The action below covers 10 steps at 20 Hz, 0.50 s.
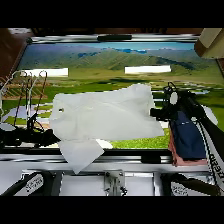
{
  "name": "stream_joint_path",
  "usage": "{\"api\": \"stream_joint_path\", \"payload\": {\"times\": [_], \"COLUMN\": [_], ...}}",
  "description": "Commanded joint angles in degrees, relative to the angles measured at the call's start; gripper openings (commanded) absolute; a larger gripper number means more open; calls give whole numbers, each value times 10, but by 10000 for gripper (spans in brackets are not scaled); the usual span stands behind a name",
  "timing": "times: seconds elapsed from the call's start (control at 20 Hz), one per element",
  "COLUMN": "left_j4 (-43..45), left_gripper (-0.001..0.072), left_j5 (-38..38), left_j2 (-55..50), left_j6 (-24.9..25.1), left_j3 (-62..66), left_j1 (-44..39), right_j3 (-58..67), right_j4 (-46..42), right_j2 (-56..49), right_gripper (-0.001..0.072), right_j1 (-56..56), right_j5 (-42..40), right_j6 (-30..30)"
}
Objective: Fold the shirts.
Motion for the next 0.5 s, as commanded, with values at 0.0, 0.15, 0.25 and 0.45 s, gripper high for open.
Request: {"api": "stream_joint_path", "payload": {"times": [0.0, 0.15, 0.25, 0.45], "left_j4": [0, 0, 0, 0], "left_gripper": [36, 36, 36, 36], "left_j5": [0, 2, 2, -1], "left_j2": [0, 0, 0, 0], "left_j6": [0, 0, 0, 4], "left_j3": [0, 0, 0, 0], "left_j1": [0, 0, 0, 0], "right_j3": [23, 21, 21, 21], "right_j4": [3, 7, 21, 4], "right_j2": [-1, -8, -17, 8], "right_gripper": [69, 69, 152, 548], "right_j1": [0, 0, 0, 0], "right_j5": [-42, -55, -53, 30], "right_j6": [15, 43, 46, -36]}}
